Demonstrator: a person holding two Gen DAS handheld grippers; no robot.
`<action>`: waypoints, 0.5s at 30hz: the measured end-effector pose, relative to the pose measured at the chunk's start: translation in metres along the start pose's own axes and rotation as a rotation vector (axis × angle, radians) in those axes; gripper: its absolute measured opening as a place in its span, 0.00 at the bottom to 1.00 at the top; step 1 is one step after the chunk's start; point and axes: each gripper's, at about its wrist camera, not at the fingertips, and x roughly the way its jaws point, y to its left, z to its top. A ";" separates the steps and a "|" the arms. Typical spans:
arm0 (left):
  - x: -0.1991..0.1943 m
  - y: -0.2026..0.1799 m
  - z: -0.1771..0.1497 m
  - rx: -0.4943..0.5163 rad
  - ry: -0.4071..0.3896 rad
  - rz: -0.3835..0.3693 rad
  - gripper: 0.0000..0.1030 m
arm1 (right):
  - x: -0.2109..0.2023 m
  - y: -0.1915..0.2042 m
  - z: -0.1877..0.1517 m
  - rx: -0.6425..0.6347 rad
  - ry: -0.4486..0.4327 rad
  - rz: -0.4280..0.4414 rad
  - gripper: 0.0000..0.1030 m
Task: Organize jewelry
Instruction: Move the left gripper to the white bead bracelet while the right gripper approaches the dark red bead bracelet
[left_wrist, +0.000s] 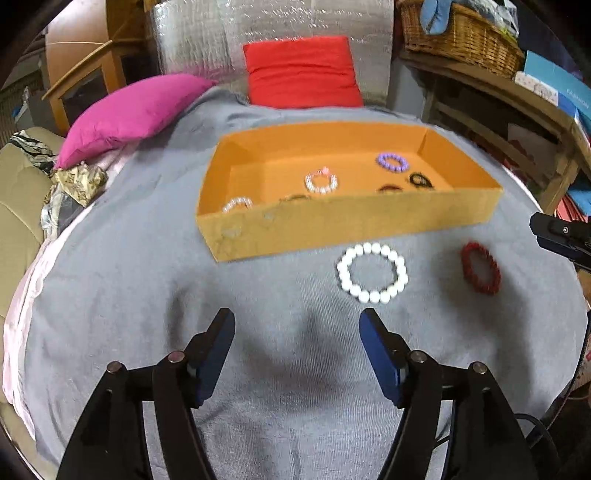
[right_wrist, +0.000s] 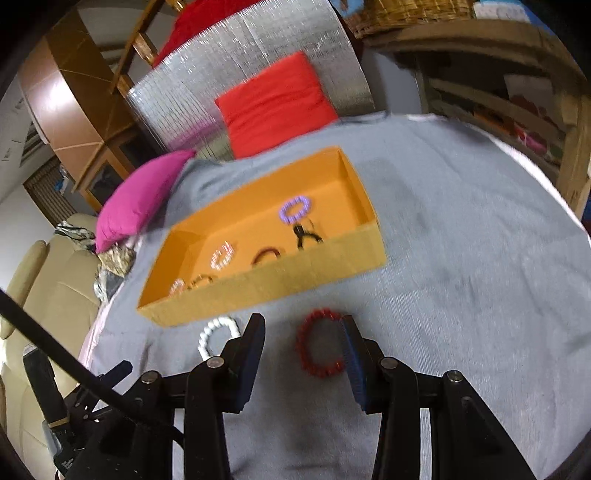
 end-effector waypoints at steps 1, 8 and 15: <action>0.003 -0.001 -0.001 0.007 0.006 0.004 0.69 | 0.003 -0.002 0.000 0.005 0.012 -0.002 0.43; 0.022 -0.009 -0.001 0.021 0.058 -0.003 0.69 | 0.025 -0.017 0.001 0.066 0.097 -0.018 0.43; 0.032 -0.015 0.006 0.038 0.074 -0.011 0.69 | 0.040 -0.021 0.002 0.061 0.147 -0.061 0.43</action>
